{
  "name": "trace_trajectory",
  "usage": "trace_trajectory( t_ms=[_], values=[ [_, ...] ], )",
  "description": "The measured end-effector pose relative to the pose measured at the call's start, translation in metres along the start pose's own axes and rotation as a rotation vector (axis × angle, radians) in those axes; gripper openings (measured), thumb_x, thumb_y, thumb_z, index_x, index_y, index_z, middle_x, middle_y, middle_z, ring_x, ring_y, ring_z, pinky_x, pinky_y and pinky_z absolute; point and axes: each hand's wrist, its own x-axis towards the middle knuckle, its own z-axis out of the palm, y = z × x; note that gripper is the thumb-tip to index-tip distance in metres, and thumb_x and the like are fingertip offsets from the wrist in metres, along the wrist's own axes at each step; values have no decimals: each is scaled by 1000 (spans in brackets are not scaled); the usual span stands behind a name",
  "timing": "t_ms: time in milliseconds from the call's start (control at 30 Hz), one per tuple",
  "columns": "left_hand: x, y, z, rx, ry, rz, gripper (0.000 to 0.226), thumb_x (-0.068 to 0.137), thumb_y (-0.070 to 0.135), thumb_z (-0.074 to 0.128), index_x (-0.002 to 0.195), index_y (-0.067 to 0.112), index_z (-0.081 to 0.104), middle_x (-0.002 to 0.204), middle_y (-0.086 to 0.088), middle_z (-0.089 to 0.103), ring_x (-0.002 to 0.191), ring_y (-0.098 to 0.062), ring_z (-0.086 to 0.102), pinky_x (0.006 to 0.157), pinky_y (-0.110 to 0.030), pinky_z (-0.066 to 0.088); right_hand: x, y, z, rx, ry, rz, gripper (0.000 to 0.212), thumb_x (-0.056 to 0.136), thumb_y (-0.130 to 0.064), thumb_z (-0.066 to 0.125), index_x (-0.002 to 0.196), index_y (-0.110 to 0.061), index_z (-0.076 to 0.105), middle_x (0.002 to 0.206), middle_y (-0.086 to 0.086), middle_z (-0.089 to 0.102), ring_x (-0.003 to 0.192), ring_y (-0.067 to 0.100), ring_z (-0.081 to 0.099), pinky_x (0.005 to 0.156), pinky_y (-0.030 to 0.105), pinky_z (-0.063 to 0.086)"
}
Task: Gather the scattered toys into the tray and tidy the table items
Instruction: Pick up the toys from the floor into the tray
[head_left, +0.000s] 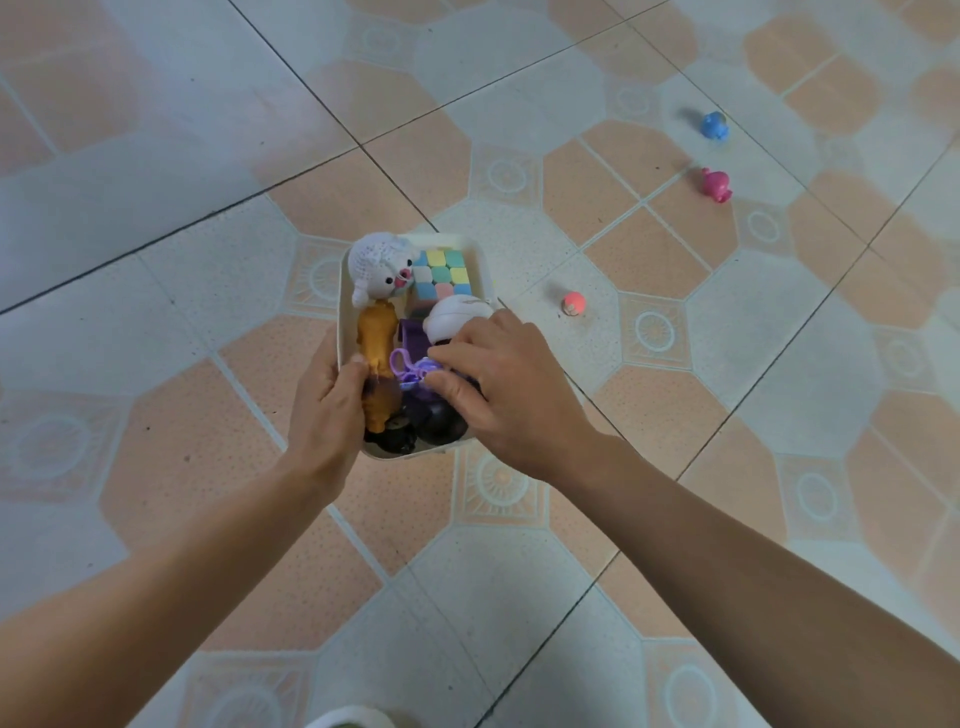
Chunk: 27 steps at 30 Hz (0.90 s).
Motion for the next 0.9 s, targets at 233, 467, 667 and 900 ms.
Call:
trace_trajectory(
  t_ms=[233, 467, 667, 900],
  values=[
    [13, -13, -9, 2, 37, -60, 35, 100, 23, 37, 133, 18, 49, 98, 2, 64, 89, -10, 64, 71, -21, 49, 21, 57, 4, 165, 197, 314, 19, 93, -19, 53, 90, -7, 68, 85, 8, 63, 83, 26, 55, 76, 36, 42],
    [27, -22, -15, -14, 68, -90, 33, 100, 25, 39, 130, 19, 50, 91, 10, 66, 85, -3, 66, 63, -16, 51, 57, 95, 41, 83, -59, 454, 38, 95, -19, 52, 132, -15, 50, 125, 14, 49, 110, 31, 51, 92, 43, 44],
    [32, -26, -21, -6, 72, -100, 35, 99, 25, 39, 132, 19, 50, 91, 11, 68, 83, -1, 66, 64, -14, 51, 92, 97, 71, -29, -281, 487, 56, 92, -19, 55, 143, -19, 32, 134, 19, 34, 112, 36, 47, 95, 44, 46],
    [33, -26, -24, -9, 77, -112, 37, 100, 27, 38, 135, 19, 47, 102, 3, 66, 94, -11, 65, 74, -23, 50, 91, 97, 70, 73, -136, 496, 27, 83, -18, 65, 105, -13, 51, 103, 12, 55, 85, 25, 52, 66, 33, 37]
  ],
)
